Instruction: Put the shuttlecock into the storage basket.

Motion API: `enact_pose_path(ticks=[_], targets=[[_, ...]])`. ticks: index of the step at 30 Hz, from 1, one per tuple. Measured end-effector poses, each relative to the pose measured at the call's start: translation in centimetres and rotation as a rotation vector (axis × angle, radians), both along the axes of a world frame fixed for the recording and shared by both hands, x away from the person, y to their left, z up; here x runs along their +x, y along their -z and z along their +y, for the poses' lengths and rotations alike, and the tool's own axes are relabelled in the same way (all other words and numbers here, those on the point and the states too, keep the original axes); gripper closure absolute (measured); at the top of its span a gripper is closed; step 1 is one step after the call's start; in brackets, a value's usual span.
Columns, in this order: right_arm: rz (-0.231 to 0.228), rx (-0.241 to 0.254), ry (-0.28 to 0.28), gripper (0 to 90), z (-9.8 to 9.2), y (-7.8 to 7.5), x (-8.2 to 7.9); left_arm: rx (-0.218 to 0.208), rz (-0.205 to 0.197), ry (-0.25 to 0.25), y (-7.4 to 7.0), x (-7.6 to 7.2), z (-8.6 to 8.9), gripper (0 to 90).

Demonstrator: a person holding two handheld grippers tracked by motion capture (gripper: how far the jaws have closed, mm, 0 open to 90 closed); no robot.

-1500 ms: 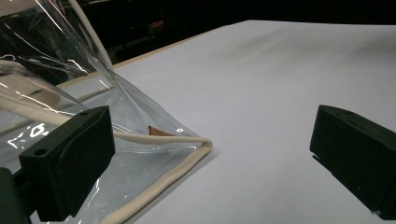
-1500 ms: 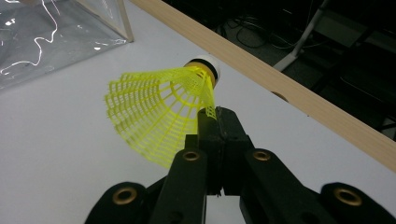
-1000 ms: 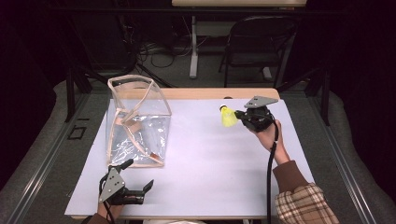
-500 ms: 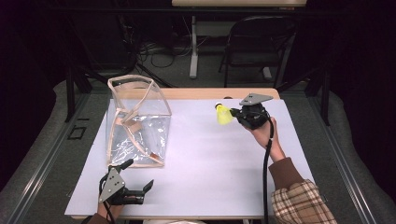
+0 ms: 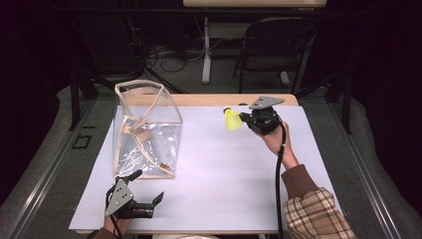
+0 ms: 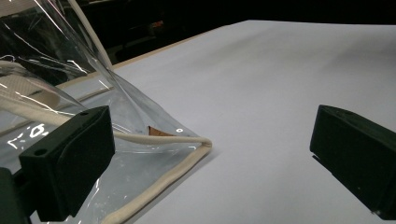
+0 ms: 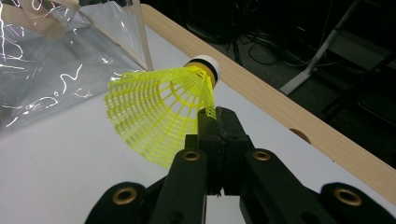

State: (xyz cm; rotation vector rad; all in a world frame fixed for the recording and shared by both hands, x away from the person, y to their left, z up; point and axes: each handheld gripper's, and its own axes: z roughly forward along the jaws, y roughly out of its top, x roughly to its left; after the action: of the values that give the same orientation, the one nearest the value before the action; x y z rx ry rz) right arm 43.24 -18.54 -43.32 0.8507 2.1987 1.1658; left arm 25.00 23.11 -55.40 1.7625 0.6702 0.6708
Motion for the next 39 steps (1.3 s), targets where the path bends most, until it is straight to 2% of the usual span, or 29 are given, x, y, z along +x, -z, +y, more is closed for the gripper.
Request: enact_pose_path(ticks=[39], targets=[[-0.007, 0.011, -0.034, 90.0, 3.4, -1.0, 1.4, -0.003, 0.000, 0.001, 0.0, 0.0, 0.0, 0.0]])
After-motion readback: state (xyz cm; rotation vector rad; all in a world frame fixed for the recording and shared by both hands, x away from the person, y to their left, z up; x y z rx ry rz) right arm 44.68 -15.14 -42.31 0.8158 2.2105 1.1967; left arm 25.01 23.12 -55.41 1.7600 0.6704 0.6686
